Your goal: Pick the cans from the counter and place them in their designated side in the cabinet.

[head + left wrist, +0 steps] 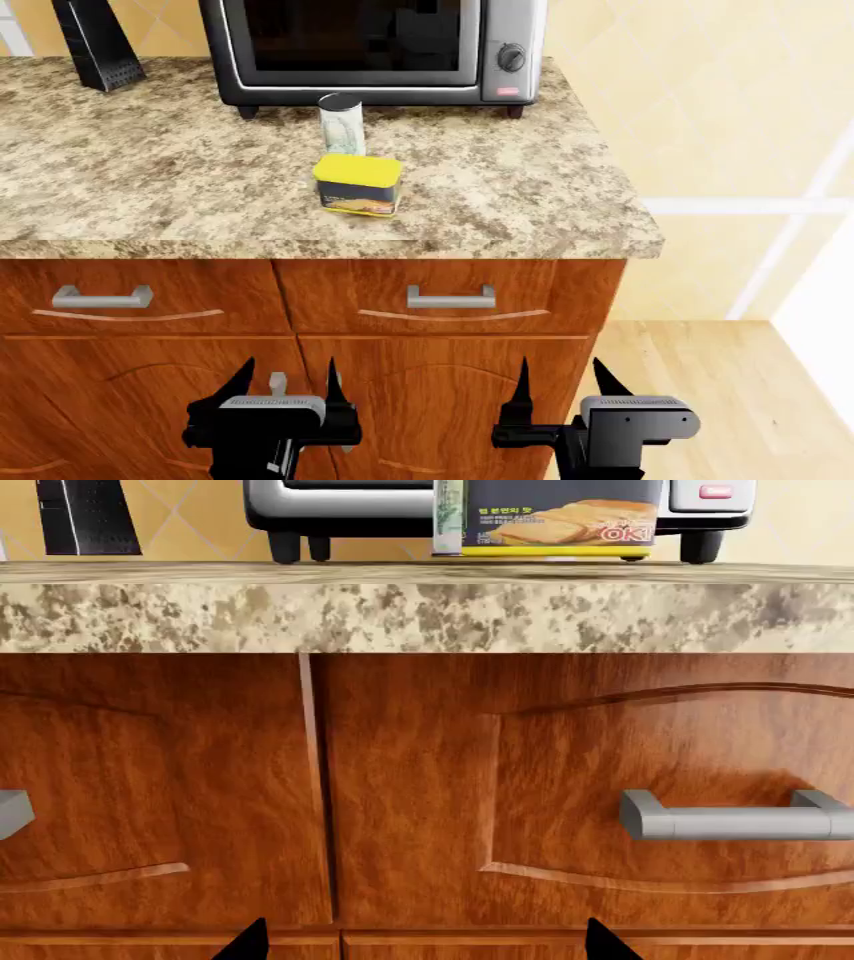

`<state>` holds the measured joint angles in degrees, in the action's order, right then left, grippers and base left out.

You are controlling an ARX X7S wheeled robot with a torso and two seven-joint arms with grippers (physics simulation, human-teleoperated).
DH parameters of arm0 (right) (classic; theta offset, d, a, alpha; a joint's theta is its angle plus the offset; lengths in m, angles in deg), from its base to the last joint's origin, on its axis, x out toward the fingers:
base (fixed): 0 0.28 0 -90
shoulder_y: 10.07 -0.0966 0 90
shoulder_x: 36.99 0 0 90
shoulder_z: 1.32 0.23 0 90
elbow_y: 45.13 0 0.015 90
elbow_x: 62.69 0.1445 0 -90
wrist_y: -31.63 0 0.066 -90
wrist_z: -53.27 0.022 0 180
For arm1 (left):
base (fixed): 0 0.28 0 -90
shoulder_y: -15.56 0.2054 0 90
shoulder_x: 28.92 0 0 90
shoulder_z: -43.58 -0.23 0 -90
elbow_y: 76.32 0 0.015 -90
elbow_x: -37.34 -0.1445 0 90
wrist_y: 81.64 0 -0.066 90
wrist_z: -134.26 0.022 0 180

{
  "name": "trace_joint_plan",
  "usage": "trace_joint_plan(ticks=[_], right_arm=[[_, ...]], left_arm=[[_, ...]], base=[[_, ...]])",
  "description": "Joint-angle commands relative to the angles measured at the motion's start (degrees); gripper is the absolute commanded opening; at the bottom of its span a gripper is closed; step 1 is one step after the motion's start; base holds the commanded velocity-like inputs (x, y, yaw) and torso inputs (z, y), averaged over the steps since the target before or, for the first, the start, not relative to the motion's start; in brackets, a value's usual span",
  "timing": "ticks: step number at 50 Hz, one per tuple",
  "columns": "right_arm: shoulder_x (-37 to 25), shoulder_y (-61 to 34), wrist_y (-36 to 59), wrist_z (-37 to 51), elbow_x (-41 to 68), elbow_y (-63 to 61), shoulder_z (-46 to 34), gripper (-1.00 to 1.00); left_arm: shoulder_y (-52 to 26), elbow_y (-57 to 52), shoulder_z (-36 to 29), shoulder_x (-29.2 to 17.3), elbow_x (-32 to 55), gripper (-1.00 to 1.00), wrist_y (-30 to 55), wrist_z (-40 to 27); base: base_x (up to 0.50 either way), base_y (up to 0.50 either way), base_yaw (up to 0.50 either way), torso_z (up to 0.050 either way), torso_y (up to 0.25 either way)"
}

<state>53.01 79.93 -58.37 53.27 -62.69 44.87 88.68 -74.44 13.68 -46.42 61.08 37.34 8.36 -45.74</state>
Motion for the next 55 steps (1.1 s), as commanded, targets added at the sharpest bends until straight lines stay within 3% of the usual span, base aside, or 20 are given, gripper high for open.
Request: trace_joint_plan(ticks=[1, 12, 19, 29, 41, 55], right_arm=[[-0.9, -0.1, 0.3, 1.2, 0.5, -0.3, -1.2, 1.0], [-3.8, -2.2, 9.0, 3.3, 0.8, -9.4, -2.7, 1.0], [-6.8, -5.5, 22.3, 1.1, 3.0, -22.7, -2.6, 1.0], [-11.2, -13.3, 39.1, -3.9, 10.4, -37.7, -0.2, 1.0], [-13.4, -21.0, 49.8, -6.1, 17.0, -46.4, 3.0, 1.0], [-16.0, -27.4, 61.0, -7.2, 24.6, -53.1, 10.8, 1.0]], left_arm=[[0.2, -0.9, -1.1, -0.9, 0.9, 1.0, 0.6, -1.0], [-0.7, -17.1, -3.0, -3.2, 2.6, 1.0, 13.5, -3.9], [-5.3, -33.9, -3.8, -6.8, 2.7, 1.0, 27.5, -2.9], [-16.5, -52.3, 5.8, -10.4, 11.3, 1.0, 50.0, -0.8], [-24.9, -58.3, 11.5, -13.7, 16.8, 1.0, 63.0, 0.5], [-28.5, -59.3, 13.0, -14.9, 20.0, 1.0, 67.0, 0.4]], base=[[0.0, 0.0, 0.0, 0.0, 0.0], [0.0, 0.0, 0.0, 0.0, 0.0], [0.0, 0.0, 0.0, 0.0, 0.0], [0.0, 0.0, 0.0, 0.043, 0.0], [0.32, 0.02, 0.0, 0.05, 0.0], [0.48, 0.06, 0.0, 0.05, 0.0]])
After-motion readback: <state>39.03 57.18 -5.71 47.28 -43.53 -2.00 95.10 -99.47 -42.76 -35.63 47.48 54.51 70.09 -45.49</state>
